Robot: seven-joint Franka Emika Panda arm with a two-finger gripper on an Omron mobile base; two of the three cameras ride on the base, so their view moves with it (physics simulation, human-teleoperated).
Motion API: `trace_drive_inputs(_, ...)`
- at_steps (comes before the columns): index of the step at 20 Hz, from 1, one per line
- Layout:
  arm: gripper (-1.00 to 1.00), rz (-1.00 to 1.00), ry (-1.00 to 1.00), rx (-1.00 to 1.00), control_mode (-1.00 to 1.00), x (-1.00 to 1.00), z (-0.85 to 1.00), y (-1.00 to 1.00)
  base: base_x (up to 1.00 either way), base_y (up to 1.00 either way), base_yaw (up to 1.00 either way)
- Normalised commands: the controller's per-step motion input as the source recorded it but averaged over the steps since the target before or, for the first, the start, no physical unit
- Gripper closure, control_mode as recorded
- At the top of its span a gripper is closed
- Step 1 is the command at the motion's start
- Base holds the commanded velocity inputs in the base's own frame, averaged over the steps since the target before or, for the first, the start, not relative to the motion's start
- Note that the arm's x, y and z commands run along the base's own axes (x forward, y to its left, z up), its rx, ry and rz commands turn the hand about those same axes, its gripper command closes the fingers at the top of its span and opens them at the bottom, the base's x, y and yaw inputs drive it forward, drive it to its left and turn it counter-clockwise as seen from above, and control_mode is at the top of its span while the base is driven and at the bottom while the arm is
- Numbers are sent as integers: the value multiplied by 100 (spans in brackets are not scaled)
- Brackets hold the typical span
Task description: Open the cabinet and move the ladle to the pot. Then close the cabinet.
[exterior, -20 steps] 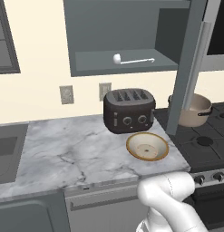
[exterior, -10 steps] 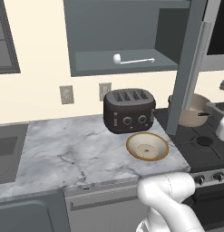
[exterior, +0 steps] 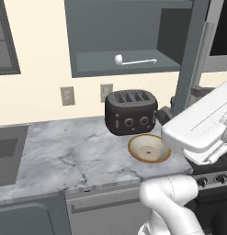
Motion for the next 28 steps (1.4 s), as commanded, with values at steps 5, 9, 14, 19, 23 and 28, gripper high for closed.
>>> trace_drive_inputs(5,-100,-20,0,-1,-100,8,0,44,0,0,0)
trace_drive_inputs(9,-100,-23,0,-8,-100,39,0,26,0,0,0)
trace_drive_inputs(14,-100,-25,0,-12,-100,58,-4,24,0,0,0)
trace_drive_inputs(19,-100,-25,0,-12,-100,56,-4,24,0,0,0)
trace_drive_inputs(23,-100,-25,0,-12,-100,47,-2,19,0,0,0)
trace_drive_inputs(28,-100,-24,0,-9,-100,28,0,6,0,0,0)
